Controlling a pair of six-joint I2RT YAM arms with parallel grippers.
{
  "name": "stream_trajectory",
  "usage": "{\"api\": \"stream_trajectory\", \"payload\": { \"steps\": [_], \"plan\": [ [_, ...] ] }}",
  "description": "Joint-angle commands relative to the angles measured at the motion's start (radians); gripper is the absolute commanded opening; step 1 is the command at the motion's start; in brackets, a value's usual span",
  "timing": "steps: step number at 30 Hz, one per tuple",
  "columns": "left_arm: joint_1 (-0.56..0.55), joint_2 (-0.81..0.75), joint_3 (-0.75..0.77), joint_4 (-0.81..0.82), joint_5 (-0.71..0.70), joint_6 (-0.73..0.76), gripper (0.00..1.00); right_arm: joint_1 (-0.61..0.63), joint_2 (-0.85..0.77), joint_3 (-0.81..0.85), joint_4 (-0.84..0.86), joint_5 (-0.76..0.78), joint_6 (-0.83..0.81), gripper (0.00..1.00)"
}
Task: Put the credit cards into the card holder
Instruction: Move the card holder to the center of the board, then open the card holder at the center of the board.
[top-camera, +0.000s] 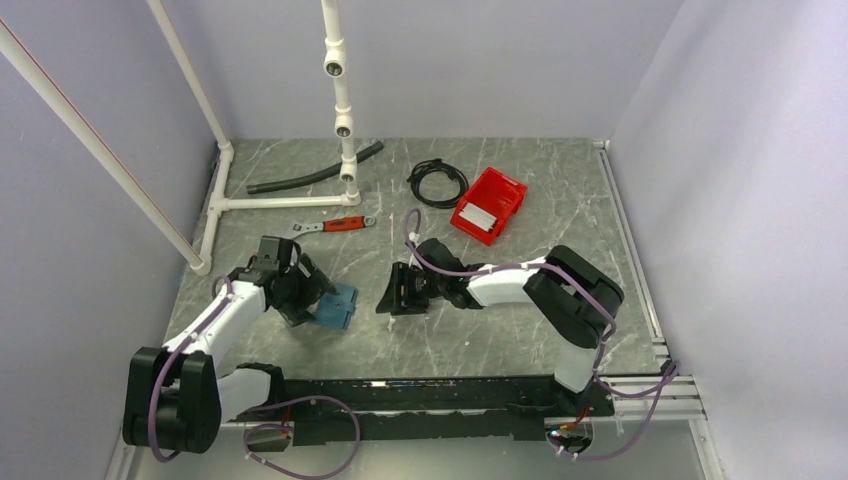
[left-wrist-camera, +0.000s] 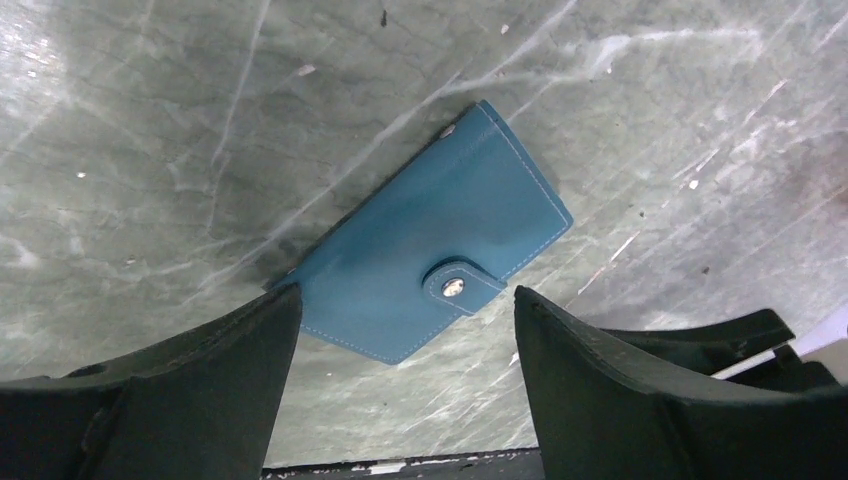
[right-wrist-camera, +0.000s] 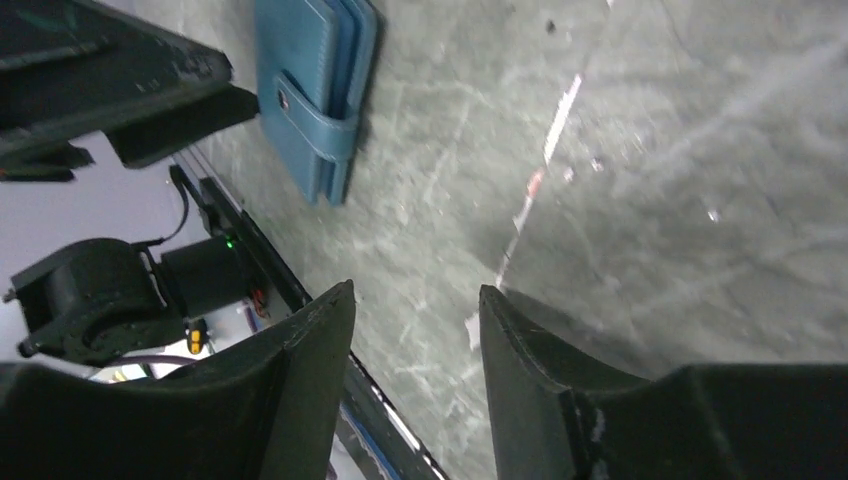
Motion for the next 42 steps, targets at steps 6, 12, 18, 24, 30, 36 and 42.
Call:
{"api": "stream_trajectory", "payload": {
  "steps": [6, 12, 18, 24, 30, 36, 42],
  "plan": [
    [-0.062, -0.101, -0.199, 0.348, 0.301, -0.119, 0.71, -0.028, 0.025, 0.058, 0.069, -0.062, -0.088, 0.45],
    [-0.091, -0.273, -0.185, 0.228, 0.314, -0.087, 0.87, -0.028, -0.014, 0.134, -0.191, 0.093, -0.367, 0.59],
    [-0.078, -0.328, -0.076, -0.052, -0.011, -0.034, 1.0, 0.033, 0.004, 0.271, -0.379, 0.267, -0.472, 0.7],
    [0.011, -0.102, -0.065, 0.017, 0.113, 0.054, 0.97, 0.057, 0.102, 0.382, -0.332, 0.174, -0.418, 0.5],
    [0.042, -0.077, -0.147, 0.178, 0.207, 0.042, 0.94, 0.052, 0.198, 0.449, -0.309, 0.122, -0.419, 0.2],
    [0.042, -0.102, -0.236, 0.309, 0.274, 0.004, 0.84, 0.007, 0.242, 0.333, -0.118, 0.041, -0.297, 0.06],
    [0.042, -0.125, -0.256, 0.388, 0.344, 0.02, 0.74, -0.012, 0.27, 0.257, -0.06, 0.011, -0.264, 0.0]
  ]
}}
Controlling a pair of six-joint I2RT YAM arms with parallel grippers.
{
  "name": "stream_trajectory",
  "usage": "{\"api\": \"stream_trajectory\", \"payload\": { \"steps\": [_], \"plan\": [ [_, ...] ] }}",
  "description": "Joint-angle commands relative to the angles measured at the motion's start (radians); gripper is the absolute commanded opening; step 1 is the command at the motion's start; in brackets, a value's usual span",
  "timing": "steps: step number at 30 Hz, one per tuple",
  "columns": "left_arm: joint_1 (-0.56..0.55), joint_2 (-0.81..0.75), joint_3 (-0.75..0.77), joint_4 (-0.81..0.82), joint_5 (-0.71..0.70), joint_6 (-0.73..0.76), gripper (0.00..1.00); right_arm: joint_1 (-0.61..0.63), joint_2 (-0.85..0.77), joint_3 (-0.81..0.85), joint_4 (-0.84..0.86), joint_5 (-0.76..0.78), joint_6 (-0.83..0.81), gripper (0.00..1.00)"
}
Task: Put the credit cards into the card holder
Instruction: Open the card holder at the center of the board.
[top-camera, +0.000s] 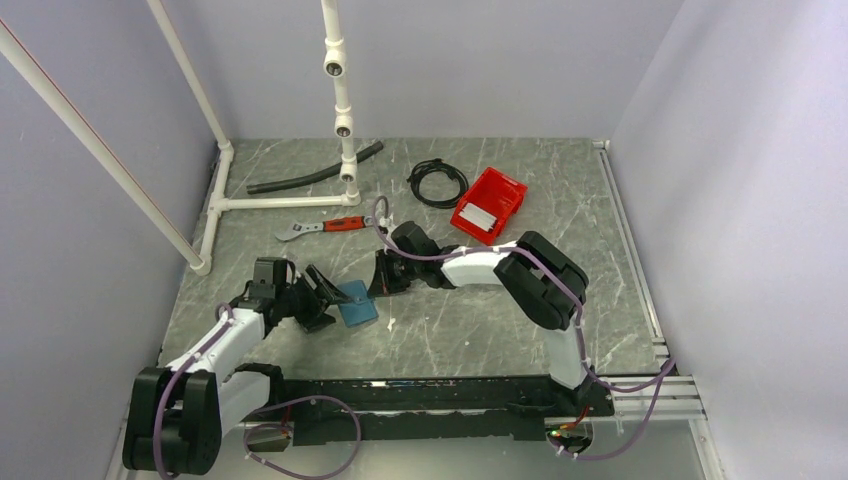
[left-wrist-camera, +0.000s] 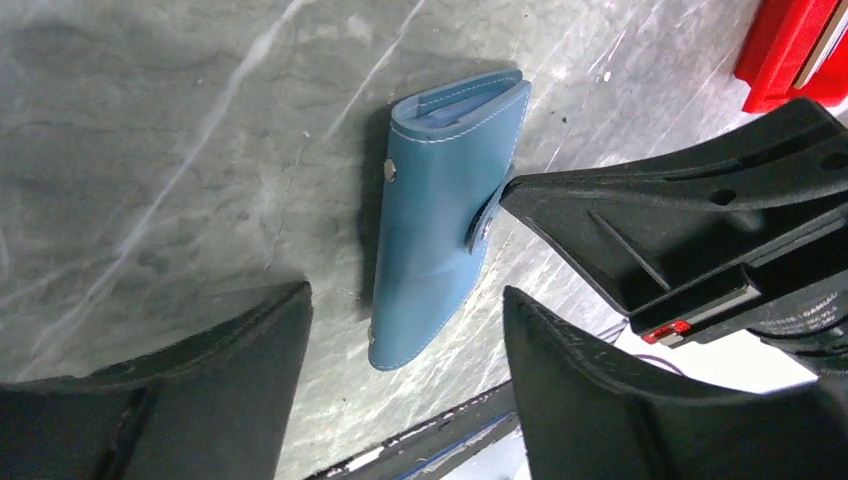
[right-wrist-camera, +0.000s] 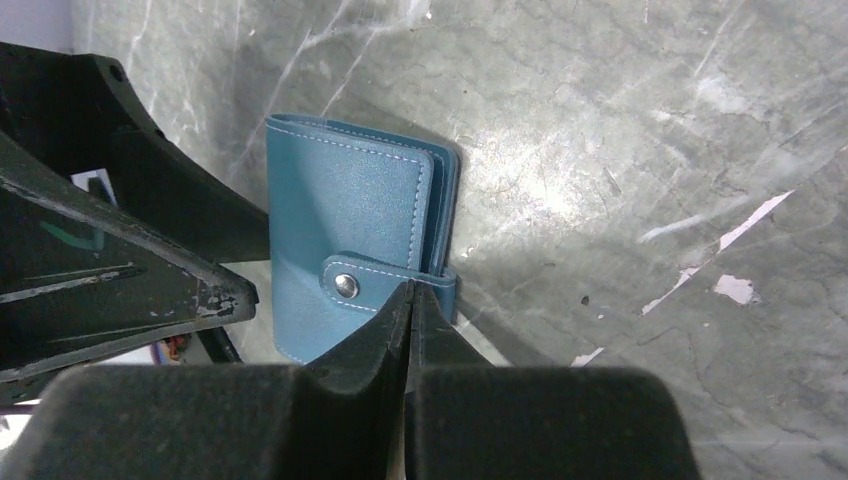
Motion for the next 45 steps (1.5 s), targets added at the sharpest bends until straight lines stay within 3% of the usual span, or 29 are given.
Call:
{"api": "stream_trajectory", "payload": {
  "steps": [1, 4, 8, 11, 13, 15, 19, 22, 27, 31, 35, 39, 43, 45],
  "plan": [
    [0.002, -0.012, -0.018, 0.082, 0.06, 0.018, 0.7, -0.013, 0.048, -0.068, 0.06, -0.014, 0.035, 0.0],
    [0.002, -0.021, -0.034, 0.131, 0.083, 0.01, 0.63, -0.015, 0.05, -0.082, 0.071, -0.025, 0.039, 0.0],
    [0.002, -0.015, -0.052, 0.19, 0.099, 0.01, 0.46, -0.015, 0.058, -0.084, 0.078, -0.047, 0.038, 0.0],
    [0.002, 0.006, -0.041, 0.213, 0.104, 0.035, 0.3, -0.009, 0.014, -0.076, 0.004, 0.035, -0.031, 0.02],
    [0.002, 0.025, -0.024, 0.211, 0.105, 0.052, 0.22, 0.018, -0.044, -0.054, -0.102, 0.21, -0.114, 0.15],
    [0.002, 0.039, -0.017, 0.226, 0.115, 0.06, 0.18, 0.057, -0.069, -0.023, -0.187, 0.332, -0.187, 0.35],
    [0.002, 0.061, -0.025, 0.314, 0.15, 0.035, 0.17, 0.087, -0.063, 0.013, -0.227, 0.363, -0.238, 0.48],
    [0.002, 0.081, -0.034, 0.367, 0.181, 0.005, 0.24, 0.09, -0.058, 0.006, -0.169, 0.287, -0.22, 0.52],
    [0.002, 0.097, -0.05, 0.434, 0.204, -0.022, 0.39, 0.085, -0.03, -0.027, -0.05, 0.132, -0.151, 0.42],
    [0.002, 0.104, -0.045, 0.46, 0.216, -0.024, 0.35, 0.068, -0.024, -0.065, 0.014, 0.072, -0.101, 0.36],
    [0.002, 0.12, -0.061, 0.525, 0.234, -0.038, 0.43, 0.047, -0.027, -0.1, 0.09, -0.008, -0.067, 0.34],
    [0.002, 0.162, -0.064, 0.577, 0.255, -0.059, 0.44, 0.025, -0.018, -0.131, 0.164, -0.073, -0.026, 0.29],
    [0.001, 0.196, -0.038, 0.503, 0.225, -0.018, 0.45, 0.008, -0.003, -0.151, 0.217, -0.114, 0.004, 0.25],
    [0.0, 0.201, -0.025, 0.471, 0.205, 0.0, 0.38, 0.004, -0.001, -0.155, 0.23, -0.123, 0.009, 0.25]
  ]
}}
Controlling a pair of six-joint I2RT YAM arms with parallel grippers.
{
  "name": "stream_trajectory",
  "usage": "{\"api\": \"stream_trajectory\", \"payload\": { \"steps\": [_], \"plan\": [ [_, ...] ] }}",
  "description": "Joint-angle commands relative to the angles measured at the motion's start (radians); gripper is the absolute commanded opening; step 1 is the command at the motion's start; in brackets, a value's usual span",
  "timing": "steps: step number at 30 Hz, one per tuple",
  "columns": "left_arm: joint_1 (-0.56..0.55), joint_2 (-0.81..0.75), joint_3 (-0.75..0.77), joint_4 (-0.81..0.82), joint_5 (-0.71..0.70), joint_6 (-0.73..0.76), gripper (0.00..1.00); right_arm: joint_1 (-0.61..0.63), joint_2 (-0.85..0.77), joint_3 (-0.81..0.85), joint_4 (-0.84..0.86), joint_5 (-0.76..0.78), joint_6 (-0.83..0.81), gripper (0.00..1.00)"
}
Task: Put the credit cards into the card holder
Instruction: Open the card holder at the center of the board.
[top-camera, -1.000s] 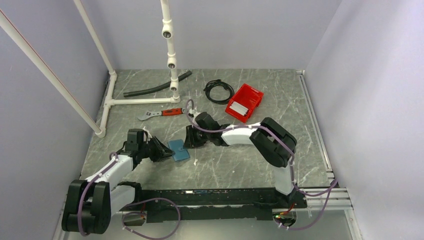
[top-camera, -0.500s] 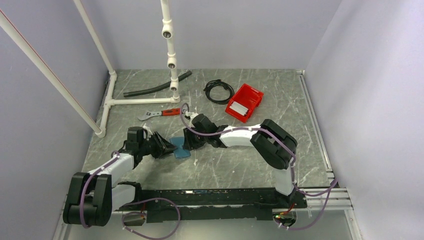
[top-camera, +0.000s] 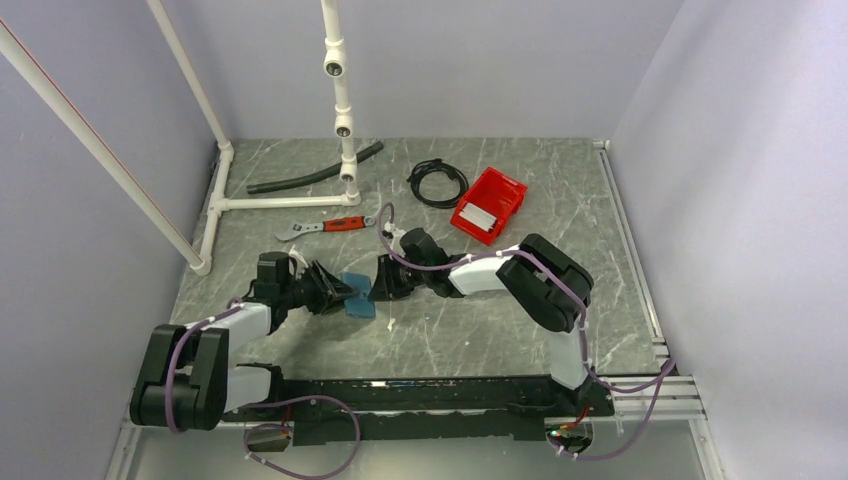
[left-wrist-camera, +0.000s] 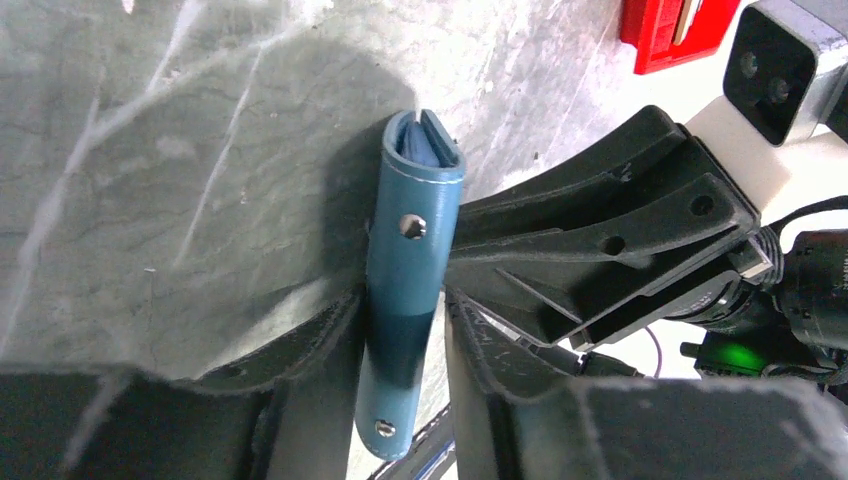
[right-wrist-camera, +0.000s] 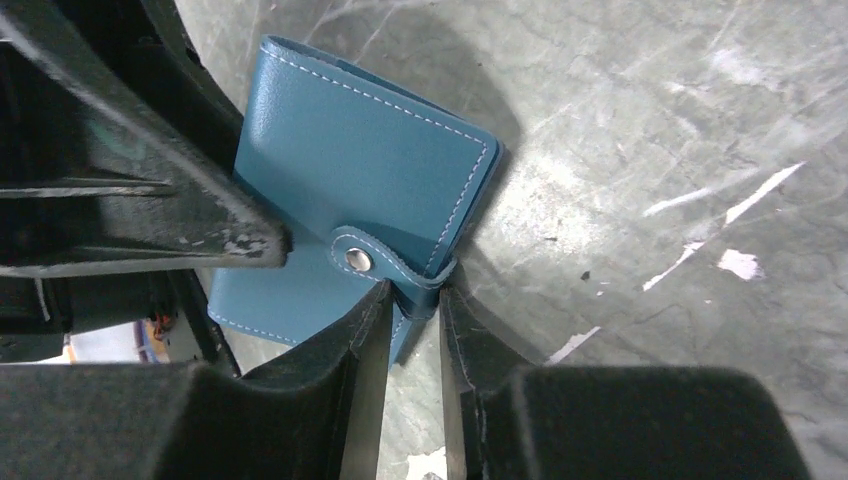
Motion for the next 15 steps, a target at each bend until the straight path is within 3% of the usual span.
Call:
{"api": "stream_trajectory", "payload": {
  "steps": [1, 3, 6, 11, 15],
  "plan": [
    [-0.004, 0.012, 0.043, -0.01, 0.003, 0.036, 0.34, 0.008, 0.03, -0.022, 0.027, -0.077, 0.021, 0.25],
    [-0.006, 0.014, 0.061, -0.061, -0.027, 0.067, 0.22, 0.023, -0.009, 0.008, -0.105, 0.059, -0.036, 0.27],
    [-0.03, -0.018, 0.094, -0.149, -0.086, 0.12, 0.02, 0.059, -0.07, 0.066, -0.303, 0.315, -0.117, 0.39],
    [-0.051, -0.072, 0.106, -0.199, -0.127, 0.145, 0.0, 0.165, -0.085, 0.192, -0.482, 0.571, -0.212, 0.55],
    [-0.053, -0.091, 0.108, -0.231, -0.126, 0.15, 0.0, 0.221, -0.051, 0.279, -0.525, 0.683, -0.239, 0.52]
  ]
}}
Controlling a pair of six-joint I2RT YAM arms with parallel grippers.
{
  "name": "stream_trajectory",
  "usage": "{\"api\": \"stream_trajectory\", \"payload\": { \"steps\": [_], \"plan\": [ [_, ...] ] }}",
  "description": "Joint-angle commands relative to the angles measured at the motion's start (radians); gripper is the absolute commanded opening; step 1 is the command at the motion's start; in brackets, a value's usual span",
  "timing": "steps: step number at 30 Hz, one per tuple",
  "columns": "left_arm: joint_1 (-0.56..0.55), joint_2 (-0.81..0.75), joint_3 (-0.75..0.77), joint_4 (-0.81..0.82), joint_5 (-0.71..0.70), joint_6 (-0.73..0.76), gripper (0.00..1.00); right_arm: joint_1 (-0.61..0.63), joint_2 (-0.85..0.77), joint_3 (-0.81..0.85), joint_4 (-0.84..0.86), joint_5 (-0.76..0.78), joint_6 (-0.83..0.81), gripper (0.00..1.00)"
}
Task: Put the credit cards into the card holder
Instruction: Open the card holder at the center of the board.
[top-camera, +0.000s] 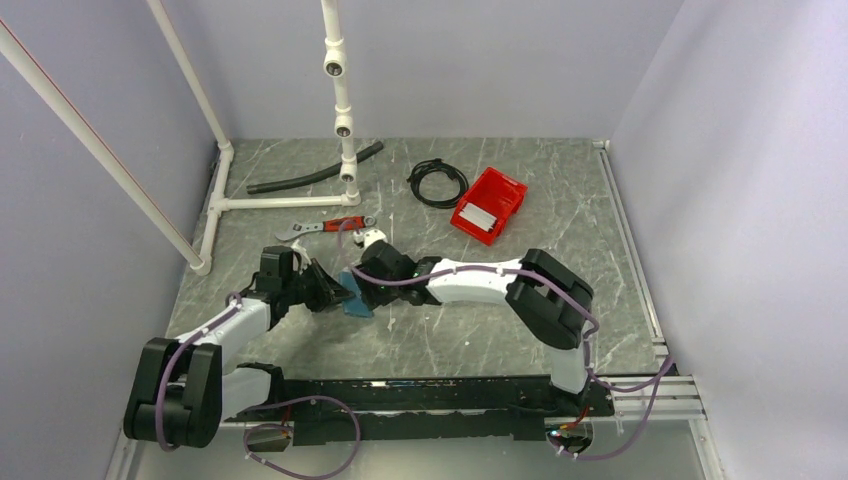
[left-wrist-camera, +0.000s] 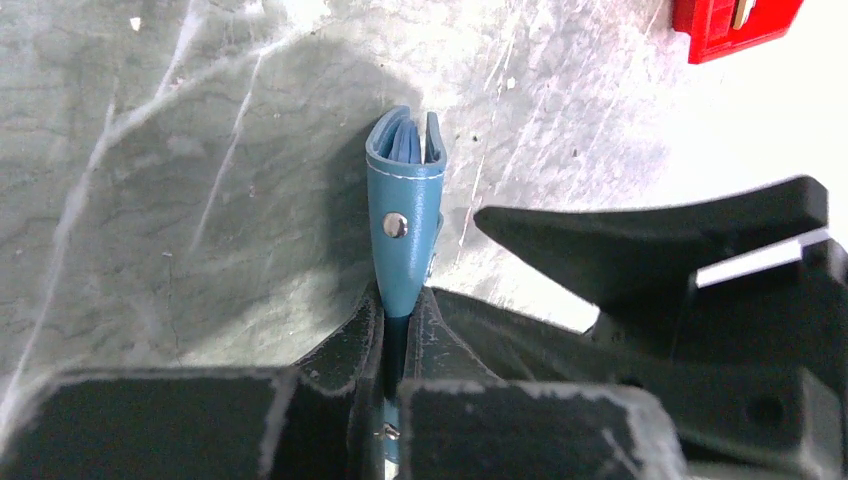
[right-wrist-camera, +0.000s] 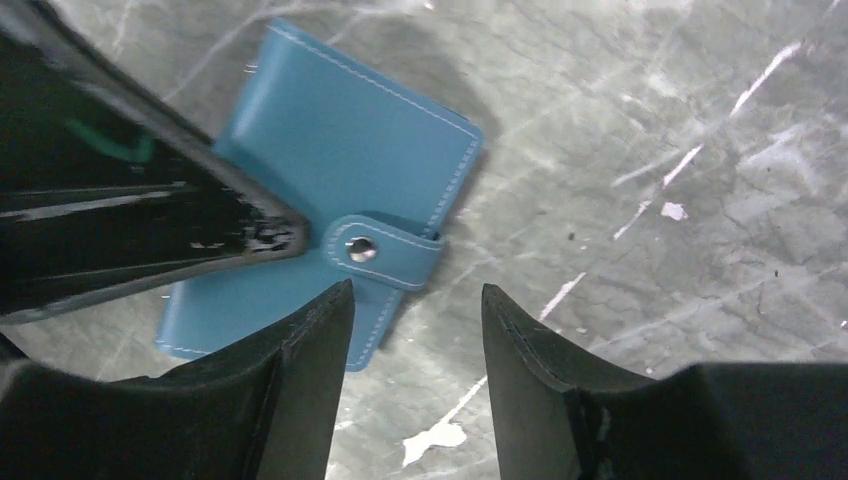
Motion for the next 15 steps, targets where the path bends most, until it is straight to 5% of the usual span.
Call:
{"api": "stream_trajectory", "payload": {
  "steps": [1, 10, 15],
  "plan": [
    [-0.005, -0.034, 0.028, -0.03, -0.015, 0.031, 0.0, 0.052, 0.011, 0.097, -0.105, 0.214, -0.075, 0.5],
    [-0.007, -0.046, -0.004, 0.018, -0.007, -0.004, 0.0, 0.029, 0.046, 0.128, -0.023, 0.075, 0.104, 0.27],
    [-0.007, -0.041, -0.018, 0.051, 0.009, -0.022, 0.0, 0.029, 0.063, 0.113, 0.021, 0.036, 0.133, 0.32]
  ]
}}
